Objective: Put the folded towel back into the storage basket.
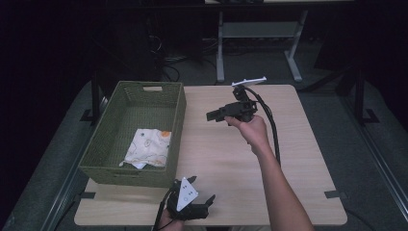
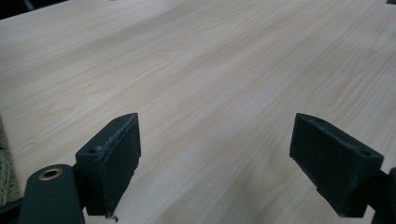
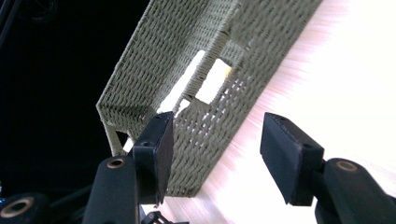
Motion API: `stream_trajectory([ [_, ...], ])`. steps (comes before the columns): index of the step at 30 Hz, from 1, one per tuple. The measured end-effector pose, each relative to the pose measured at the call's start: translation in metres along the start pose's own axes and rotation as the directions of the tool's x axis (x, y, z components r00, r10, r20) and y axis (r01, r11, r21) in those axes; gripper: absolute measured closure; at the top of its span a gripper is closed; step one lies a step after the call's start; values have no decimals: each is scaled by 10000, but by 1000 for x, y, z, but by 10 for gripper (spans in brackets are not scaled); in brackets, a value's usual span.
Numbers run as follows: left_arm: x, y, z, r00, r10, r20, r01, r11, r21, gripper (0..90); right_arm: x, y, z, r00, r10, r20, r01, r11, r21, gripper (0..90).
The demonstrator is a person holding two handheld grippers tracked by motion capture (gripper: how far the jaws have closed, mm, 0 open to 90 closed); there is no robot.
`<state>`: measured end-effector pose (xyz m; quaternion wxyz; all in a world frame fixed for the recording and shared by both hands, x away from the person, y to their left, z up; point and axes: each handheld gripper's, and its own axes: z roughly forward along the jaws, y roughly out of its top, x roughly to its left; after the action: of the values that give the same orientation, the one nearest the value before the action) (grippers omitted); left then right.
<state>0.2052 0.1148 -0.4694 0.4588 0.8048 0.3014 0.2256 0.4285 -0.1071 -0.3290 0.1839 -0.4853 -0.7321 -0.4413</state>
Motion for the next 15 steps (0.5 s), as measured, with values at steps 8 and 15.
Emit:
stream_trajectory([
  [8, 0, 0, 0, 10000, 4, 6, -4, 10000, 40, 167, -16, -13, -12, 9994, 325, 73, -324, 9995, -61, 422],
  [15, 0, 0, 0, 10000, 1, 6, -1, 10000, 27, 167, -28, -25, -20, 9986, 504, 172, -502, 9987, -86, 406],
])
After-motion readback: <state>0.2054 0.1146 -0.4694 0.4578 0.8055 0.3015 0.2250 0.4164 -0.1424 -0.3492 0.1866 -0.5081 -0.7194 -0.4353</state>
